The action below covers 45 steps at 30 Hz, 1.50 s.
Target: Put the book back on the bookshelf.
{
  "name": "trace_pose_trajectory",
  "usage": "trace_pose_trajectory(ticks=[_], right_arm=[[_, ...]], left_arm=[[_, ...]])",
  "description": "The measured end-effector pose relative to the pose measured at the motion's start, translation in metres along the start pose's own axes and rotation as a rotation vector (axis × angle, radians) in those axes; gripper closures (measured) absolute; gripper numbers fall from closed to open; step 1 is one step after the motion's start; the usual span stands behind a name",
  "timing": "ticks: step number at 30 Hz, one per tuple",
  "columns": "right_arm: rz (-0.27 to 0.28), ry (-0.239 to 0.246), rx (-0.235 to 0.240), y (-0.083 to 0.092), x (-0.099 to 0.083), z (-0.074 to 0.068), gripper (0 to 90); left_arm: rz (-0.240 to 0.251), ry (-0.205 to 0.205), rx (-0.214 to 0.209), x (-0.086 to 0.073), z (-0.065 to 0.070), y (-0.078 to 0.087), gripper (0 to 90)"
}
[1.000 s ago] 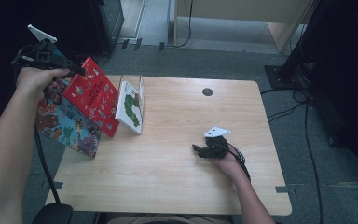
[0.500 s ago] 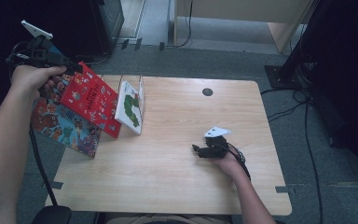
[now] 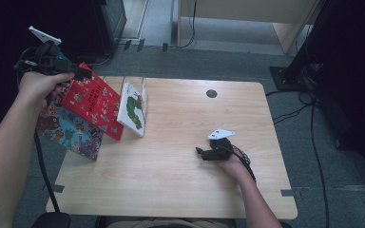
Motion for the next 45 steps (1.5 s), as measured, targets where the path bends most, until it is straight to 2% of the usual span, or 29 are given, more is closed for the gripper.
trace_pose_trajectory(ticks=[8, 14, 18, 20, 23, 27, 30, 33, 36, 38, 42, 45], right_arm=[[-0.001, 0.004, 0.006, 0.000, 0.000, 0.001, 25.1], [-0.001, 0.004, 0.006, 0.000, 0.000, 0.001, 25.1], [-0.001, 0.005, 0.005, 0.000, 0.000, 0.001, 25.1], [-0.001, 0.005, 0.006, 0.000, 0.000, 0.001, 25.1], [-0.002, 0.005, 0.005, 0.000, 0.000, 0.001, 25.1], [-0.002, 0.005, 0.005, 0.000, 0.000, 0.001, 25.1], [-0.002, 0.005, 0.005, 0.000, 0.000, 0.001, 25.1], [-0.002, 0.005, 0.005, 0.000, 0.000, 0.001, 25.1], [-0.002, 0.005, 0.005, 0.000, 0.000, 0.001, 25.1], [-0.002, 0.005, 0.005, 0.000, 0.000, 0.001, 25.1], [-0.002, 0.005, 0.006, 0.000, 0.000, 0.001, 25.1], [-0.002, 0.005, 0.006, 0.000, 0.000, 0.001, 25.1]], left_arm=[[0.000, -0.030, -0.011, -0.009, 0.010, -0.003, 48.4], [0.001, -0.019, 0.000, -0.010, 0.007, -0.003, 48.1], [-0.017, -0.044, -0.010, -0.012, 0.011, -0.005, 48.1], [-0.018, -0.041, -0.003, -0.010, 0.009, -0.004, 48.0], [-0.016, -0.025, 0.017, -0.006, 0.003, -0.002, 48.3], [-0.041, -0.031, 0.048, 0.000, -0.008, 0.002, 47.9], [-0.018, -0.007, 0.062, 0.004, -0.015, 0.006, 48.0], [-0.019, 0.002, 0.086, 0.007, -0.020, 0.008, 47.7], [-0.018, 0.015, 0.107, 0.009, -0.023, 0.007, 47.6], [-0.018, 0.021, 0.140, 0.010, -0.025, 0.005, 46.6], [-0.017, 0.014, 0.175, 0.012, -0.023, 0.001, 45.9], [-0.041, 0.011, 0.201, 0.012, -0.025, -0.002, 45.9]])
Point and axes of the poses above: each handheld gripper's, and its own axes: y roughly backward along the jaws, x roughly out of its top, z roughly to its right, the point moved 3 cm from there along -y, roughly forward along the jaws, and after that the axes turned 14 degrees about z, right-handed, at the moved point
